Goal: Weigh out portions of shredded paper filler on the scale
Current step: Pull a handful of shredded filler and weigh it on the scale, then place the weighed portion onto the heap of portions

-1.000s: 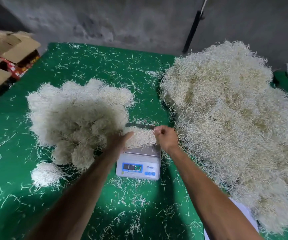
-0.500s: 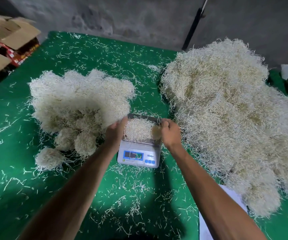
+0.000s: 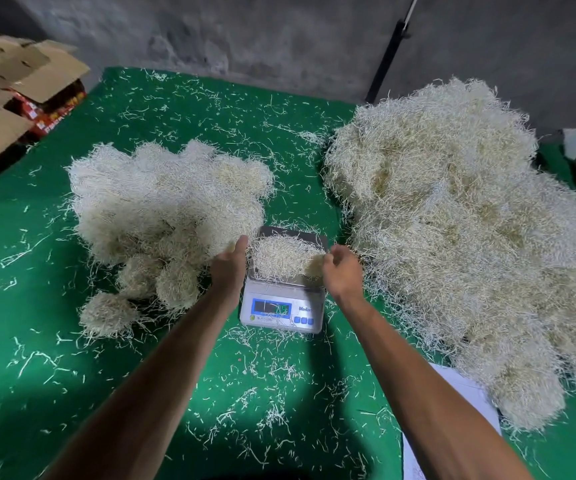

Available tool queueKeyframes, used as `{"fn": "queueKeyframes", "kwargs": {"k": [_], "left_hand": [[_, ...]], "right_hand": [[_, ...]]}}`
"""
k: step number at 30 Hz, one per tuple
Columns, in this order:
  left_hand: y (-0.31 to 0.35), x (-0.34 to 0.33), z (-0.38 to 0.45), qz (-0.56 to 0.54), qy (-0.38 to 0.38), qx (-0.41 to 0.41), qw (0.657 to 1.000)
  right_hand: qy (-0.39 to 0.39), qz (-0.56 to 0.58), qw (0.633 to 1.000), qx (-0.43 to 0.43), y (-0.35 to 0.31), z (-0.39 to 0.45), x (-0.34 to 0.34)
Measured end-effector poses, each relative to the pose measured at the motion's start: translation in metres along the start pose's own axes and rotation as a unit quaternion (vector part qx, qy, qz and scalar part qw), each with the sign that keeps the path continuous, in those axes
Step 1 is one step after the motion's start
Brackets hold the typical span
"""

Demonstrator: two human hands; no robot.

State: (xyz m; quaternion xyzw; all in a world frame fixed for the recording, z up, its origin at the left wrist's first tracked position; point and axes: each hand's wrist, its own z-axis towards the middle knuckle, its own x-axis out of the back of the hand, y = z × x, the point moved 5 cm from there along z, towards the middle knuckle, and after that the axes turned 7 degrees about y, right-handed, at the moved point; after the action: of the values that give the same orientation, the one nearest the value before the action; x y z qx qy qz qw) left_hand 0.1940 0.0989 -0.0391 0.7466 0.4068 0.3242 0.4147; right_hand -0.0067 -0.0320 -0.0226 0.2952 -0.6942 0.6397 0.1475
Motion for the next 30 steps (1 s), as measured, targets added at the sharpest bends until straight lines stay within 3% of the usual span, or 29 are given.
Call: {"fn": "queueKeyframes", "kwargs": {"k": [4,10,14,16,18,20,22,24,25,27,30], "left_hand": [[0.001,-0.008,0.006,-0.031,0.018,0.024,0.999],[0.009,-0.025,0.017,-0.011,0.062,0.016,0.998],[0.003,-0.052,0.012,0.068,-0.021,-0.002,0.997],[-0.003,-0.065,0.008,0.028,-0.052,0.040,0.997],[-0.004,-0.069,0.006,-0.078,-0.066,0.104,0.989],[0.000,-0.065,0.002,-0.117,-0.073,0.129,0.982],[0.000,-0.060,-0.001,-0.095,-0.095,0.134,0.982],[0.013,-0.071,-0.017,-0.168,-0.231,0.199,0.937],[0.021,-0.071,-0.019,-0.197,-0.251,0.196,0.927],[0.041,-0.060,-0.019,-0.201,-0.225,0.180,0.936],[0.041,-0.040,-0.011,-0.167,-0.168,0.079,0.968]], "right_hand": [[0.064,0.048,0.997,0.021,0.000,0.013,-0.002],[0.089,0.084,0.992,0.040,-0.010,0.018,-0.022],[-0.038,0.121,0.992,0.014,-0.013,0.013,-0.062],[-0.079,0.171,0.981,-0.038,-0.023,0.006,-0.078],[-0.055,0.253,0.963,-0.078,-0.038,0.011,-0.080],[-0.031,0.238,0.967,-0.080,-0.056,0.019,-0.075],[0.017,0.194,0.979,-0.051,-0.072,0.020,-0.063],[0.017,0.181,0.983,0.021,-0.091,0.009,-0.057],[0.002,0.146,0.986,0.084,-0.100,-0.001,-0.057],[-0.046,0.073,0.979,0.185,-0.108,-0.024,-0.065],[-0.109,0.087,0.962,0.235,-0.125,-0.054,-0.068]]}}
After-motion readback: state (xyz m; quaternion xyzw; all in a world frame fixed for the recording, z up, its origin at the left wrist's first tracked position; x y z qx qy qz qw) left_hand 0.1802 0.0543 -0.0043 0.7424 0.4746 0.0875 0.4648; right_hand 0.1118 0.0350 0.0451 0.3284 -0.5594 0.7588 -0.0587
